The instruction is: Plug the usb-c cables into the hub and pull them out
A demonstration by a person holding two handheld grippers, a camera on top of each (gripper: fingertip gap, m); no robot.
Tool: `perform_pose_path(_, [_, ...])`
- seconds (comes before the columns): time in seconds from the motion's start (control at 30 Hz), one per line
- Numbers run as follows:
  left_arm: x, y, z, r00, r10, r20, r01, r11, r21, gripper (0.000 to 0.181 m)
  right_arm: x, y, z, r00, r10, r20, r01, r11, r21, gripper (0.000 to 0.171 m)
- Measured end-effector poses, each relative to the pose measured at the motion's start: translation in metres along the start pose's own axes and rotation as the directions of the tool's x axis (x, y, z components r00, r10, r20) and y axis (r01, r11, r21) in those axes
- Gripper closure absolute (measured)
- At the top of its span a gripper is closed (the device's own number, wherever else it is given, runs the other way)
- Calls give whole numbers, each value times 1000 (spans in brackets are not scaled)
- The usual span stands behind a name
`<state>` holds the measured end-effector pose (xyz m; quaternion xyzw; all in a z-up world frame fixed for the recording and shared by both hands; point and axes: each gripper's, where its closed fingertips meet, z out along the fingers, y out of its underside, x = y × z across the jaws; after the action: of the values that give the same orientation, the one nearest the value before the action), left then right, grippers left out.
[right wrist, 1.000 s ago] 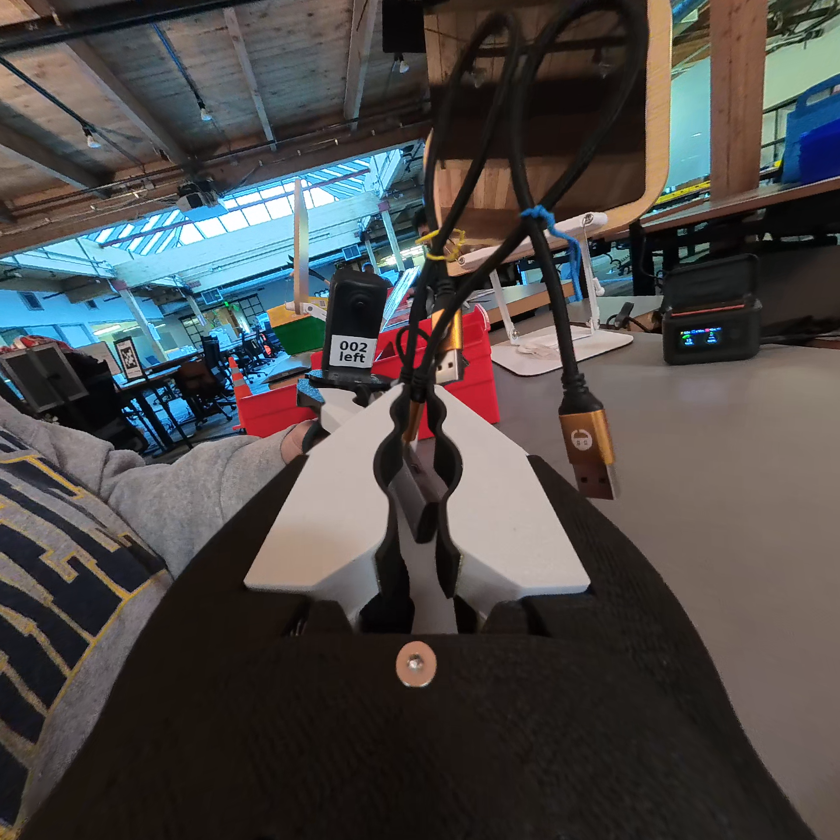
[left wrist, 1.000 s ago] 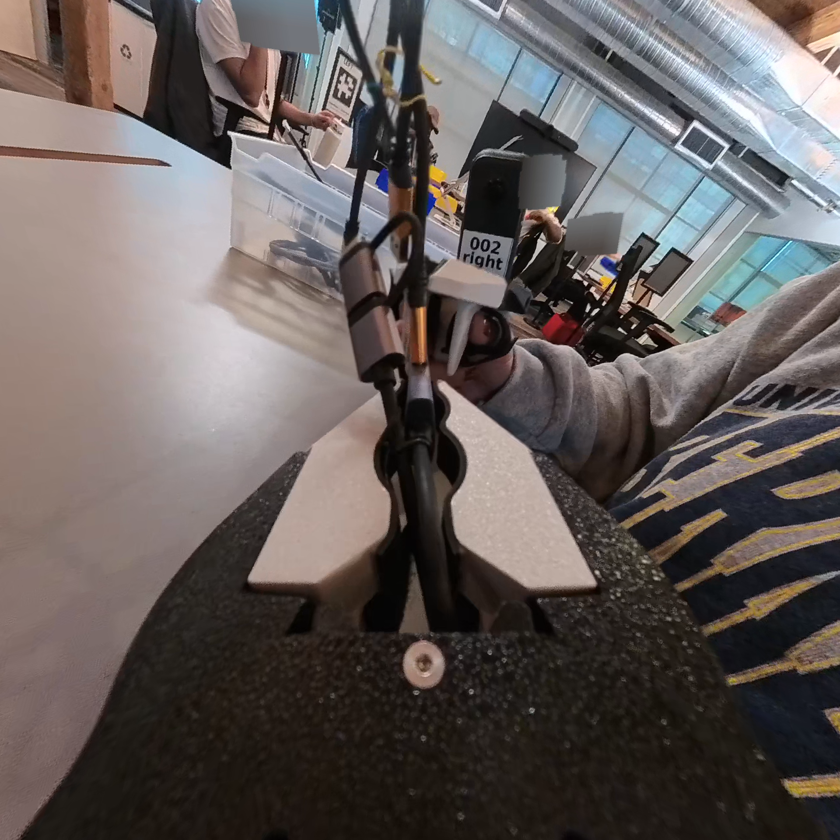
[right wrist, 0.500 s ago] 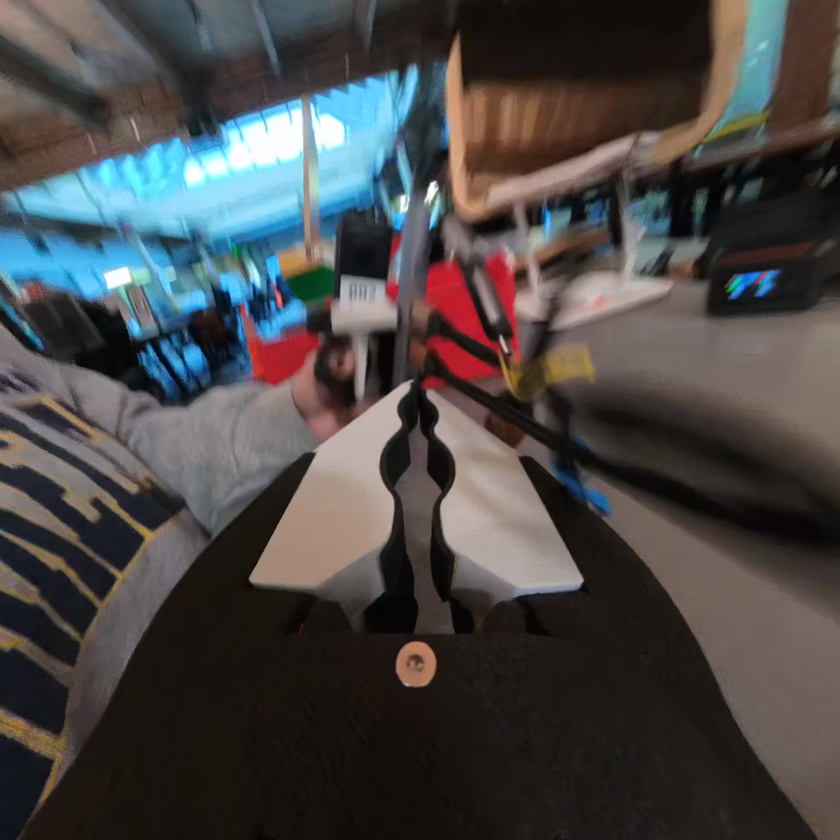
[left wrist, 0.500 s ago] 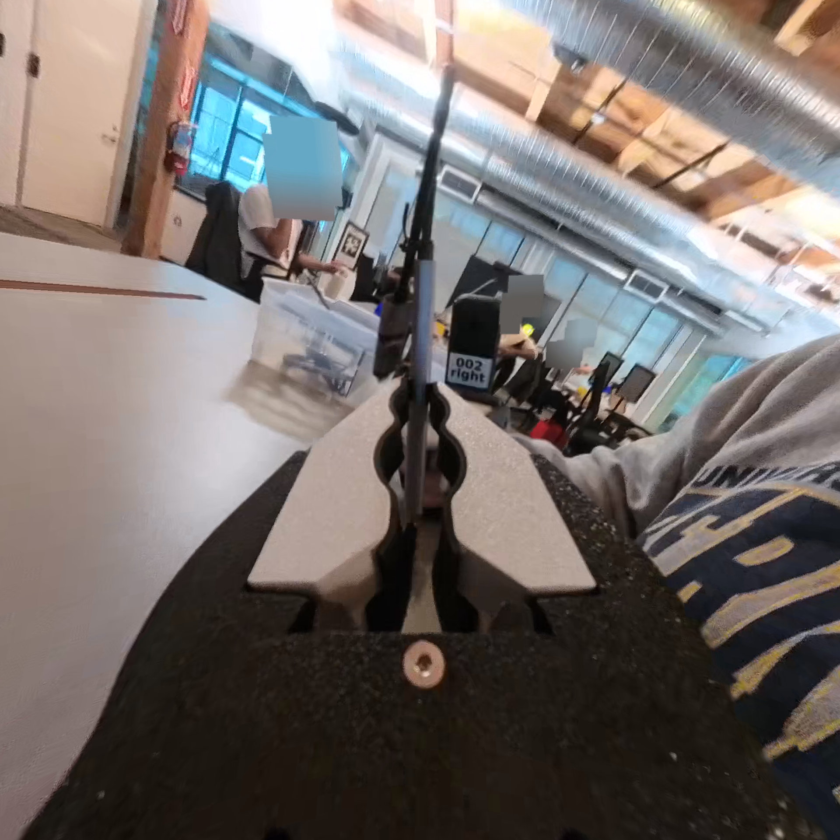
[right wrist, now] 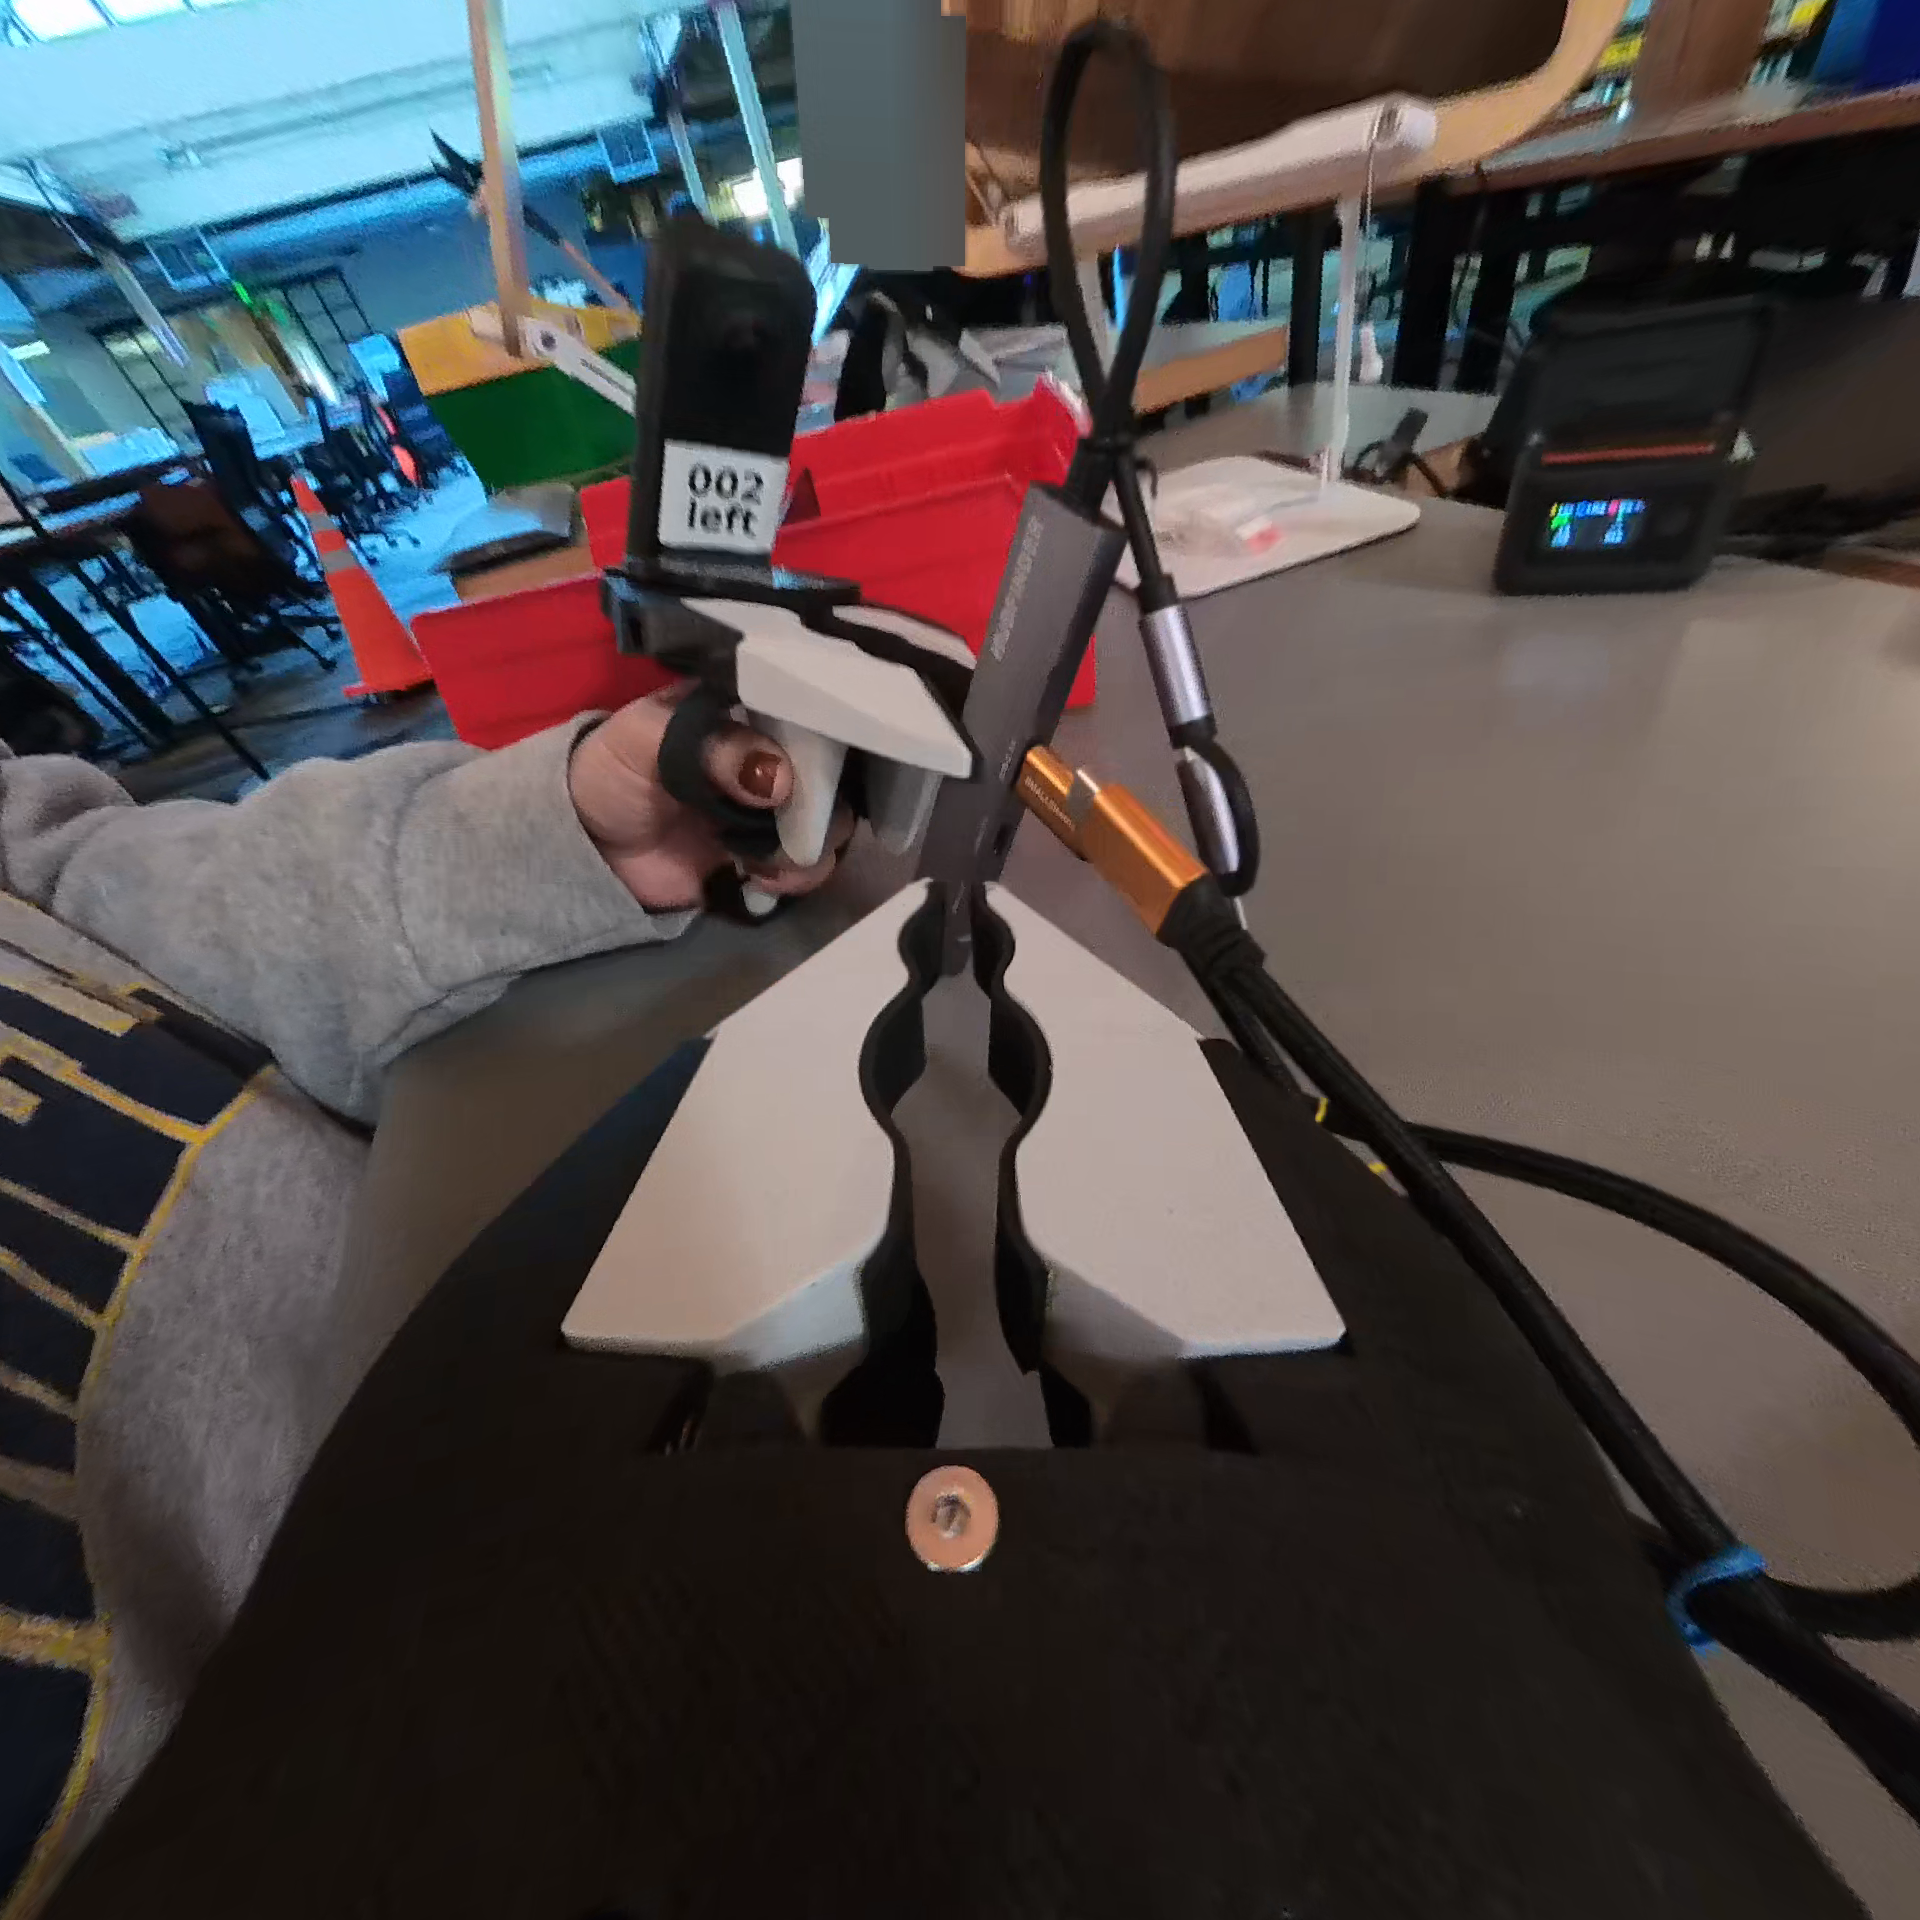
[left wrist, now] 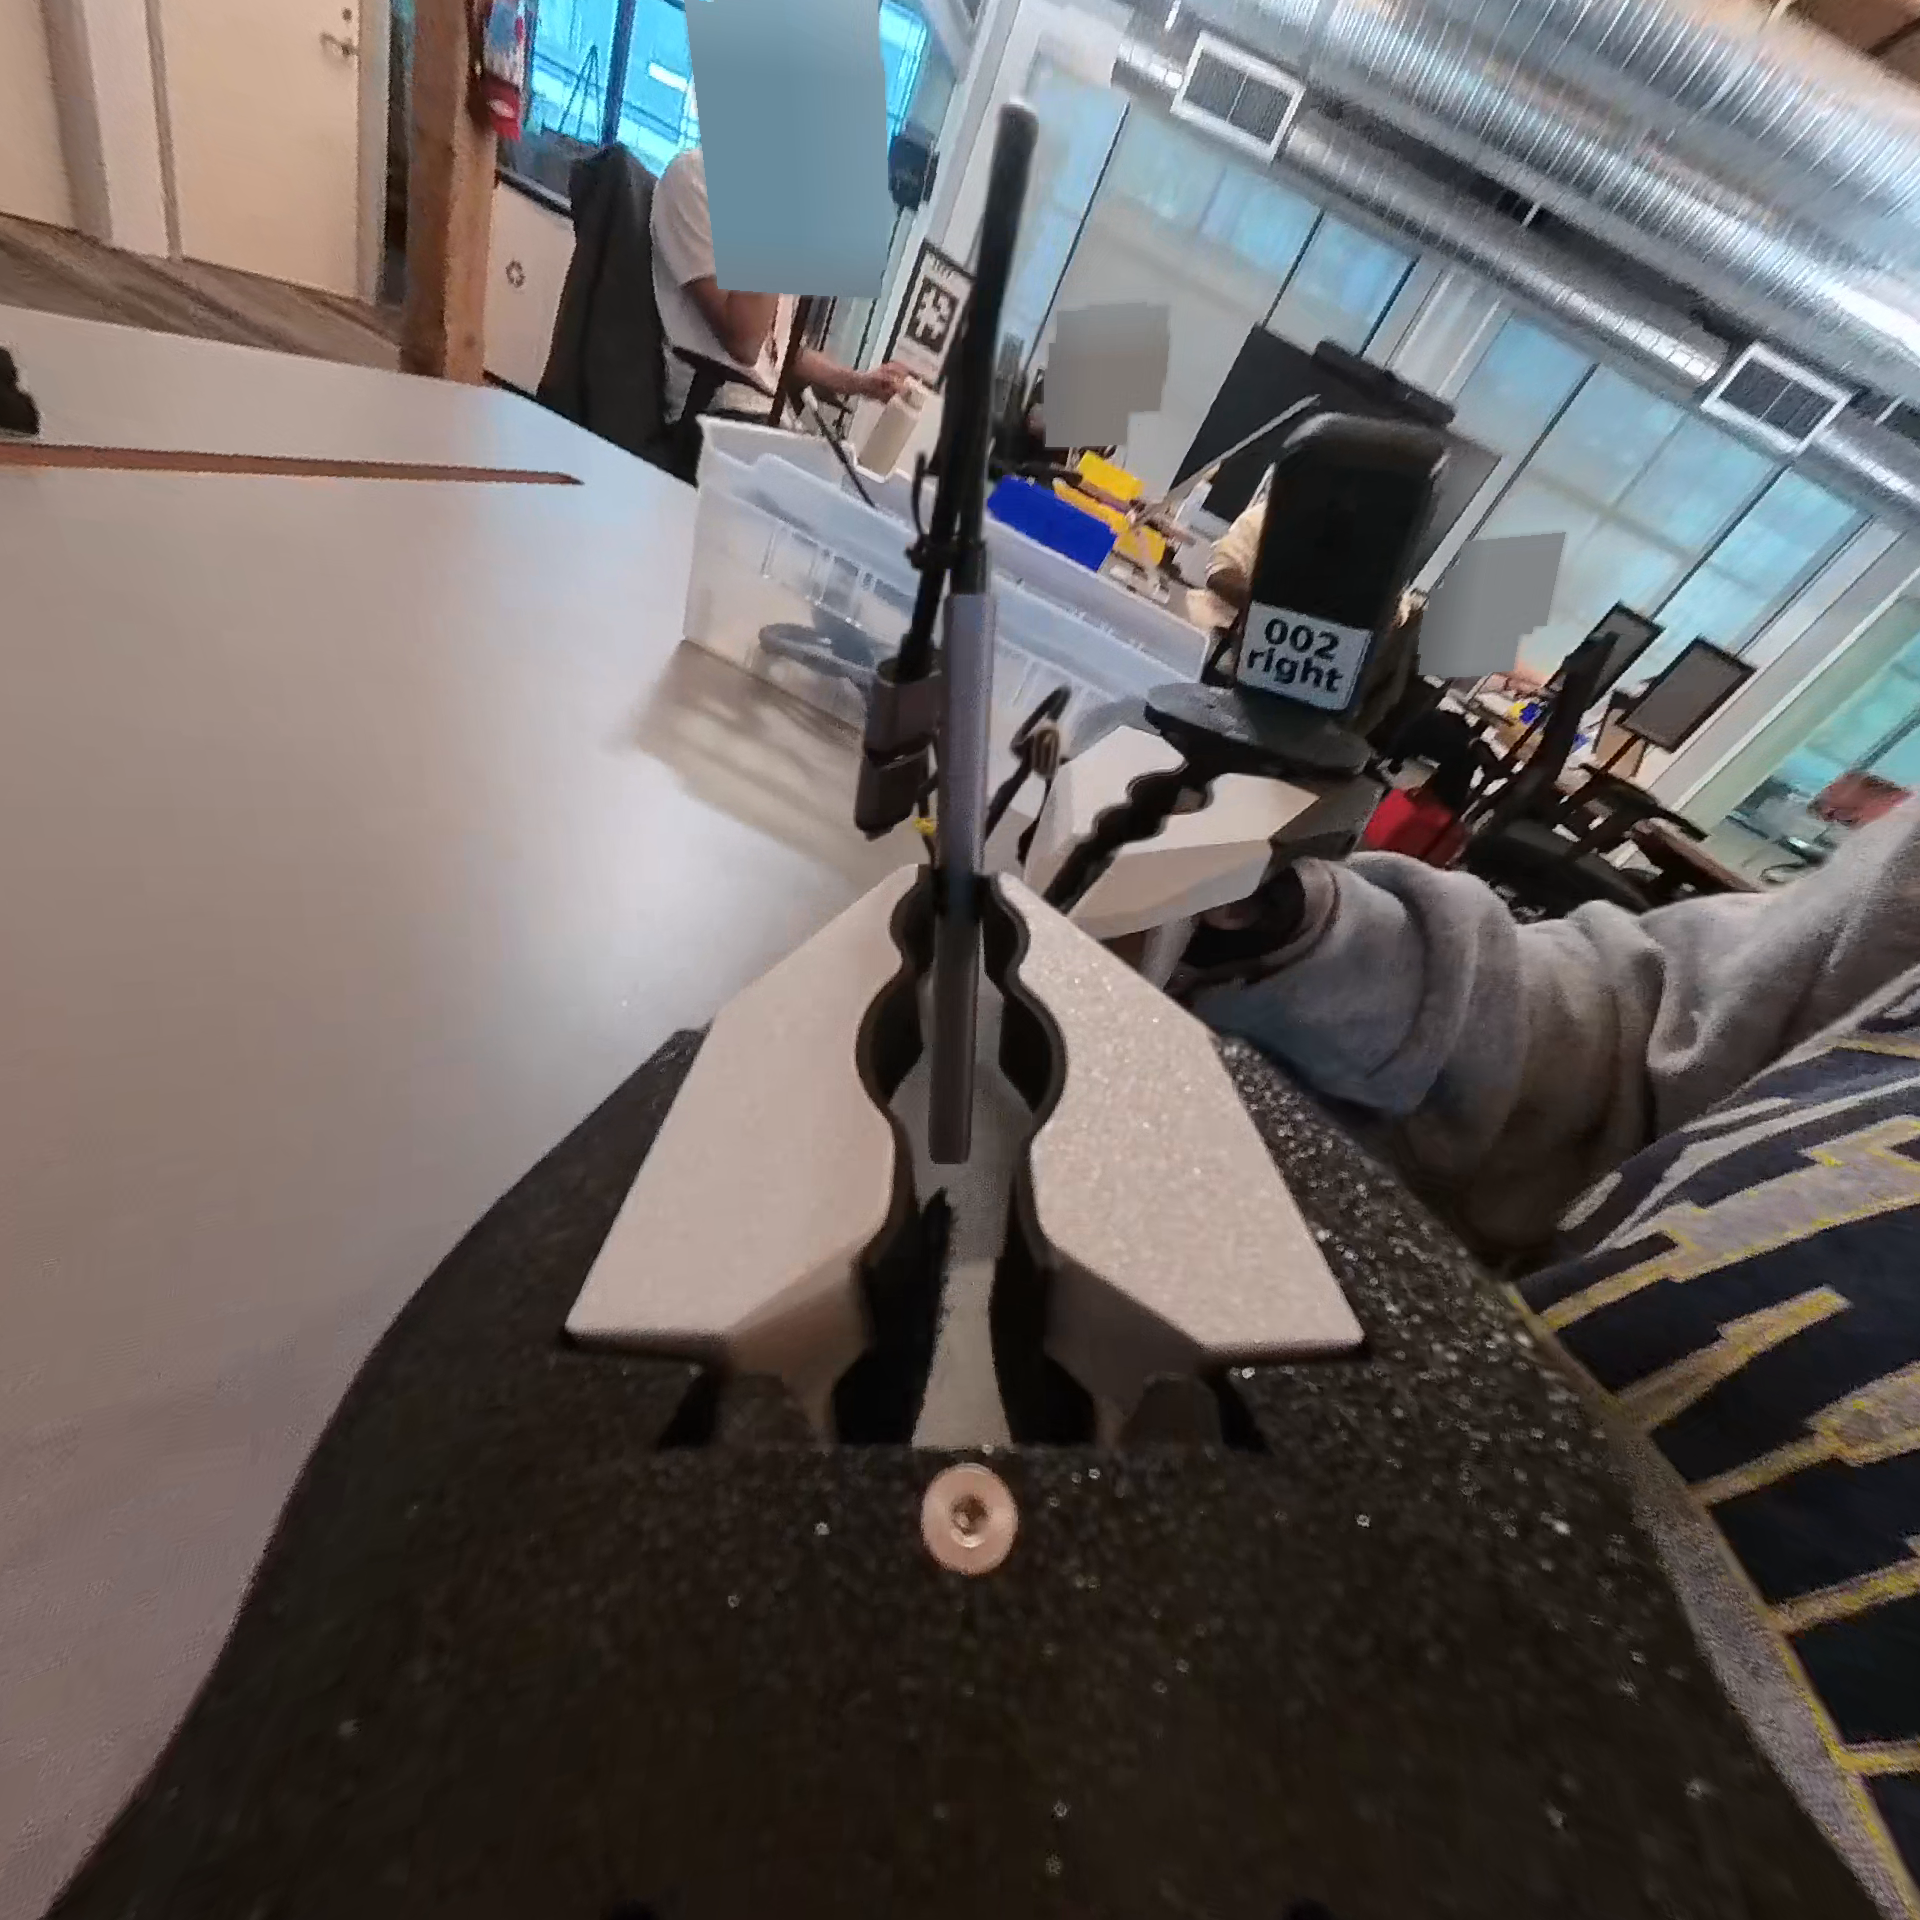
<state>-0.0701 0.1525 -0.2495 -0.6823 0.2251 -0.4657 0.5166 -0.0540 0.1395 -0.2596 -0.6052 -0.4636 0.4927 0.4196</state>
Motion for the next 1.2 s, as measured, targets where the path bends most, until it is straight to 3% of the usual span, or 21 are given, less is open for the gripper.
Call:
perform_pose_path(0.2, [-10, 10, 4, 997, -2, 71, 7, 998, -70, 174, -7, 20, -2, 996, 80, 50, -73, 988, -133, 164])
perform_pose_path(0.47, [-11, 15, 6, 997, -8, 73, 16, 994, -105, 175, -42, 50, -22, 966, 163, 200, -55, 888, -457, 152])
perform_pose_path(0.6, [-3, 21, 8, 999, 31, 28, -27, 988, -149, 175, -20, 20, -17, 993, 46, 106, -11, 951, -310, 156])
perform_pose_path(0.67, [2, 22, 9, 999, 48, 4, -47, 986, -159, 174, 0, -1, -16, 1000, 8, 3, -8, 976, -218, 148])
perform_pose_path(0.73, [8, 25, 10, 997, 66, -33, -70, 982, -173, 174, 10, -8, -13, 999, -16, -48, 5, 977, -215, 142])
perform_pose_path(0.83, [17, 26, 9, 991, 106, -87, -120, 977, -176, 174, 4, -10, -2, 1000, 3, 15, 0, 971, -238, 143])
perform_pose_path(0.97, [20, 24, 6, 986, 123, -109, -139, 978, -156, 175, -4, -13, 5, 995, -45, 91, 66, 967, -244, 158])
perform_pose_path(1.2, [23, 28, 9, 984, 121, -129, -144, 973, -181, 167, -11, -7, 7, 964, -217, 153, 257, 908, -332, 162])
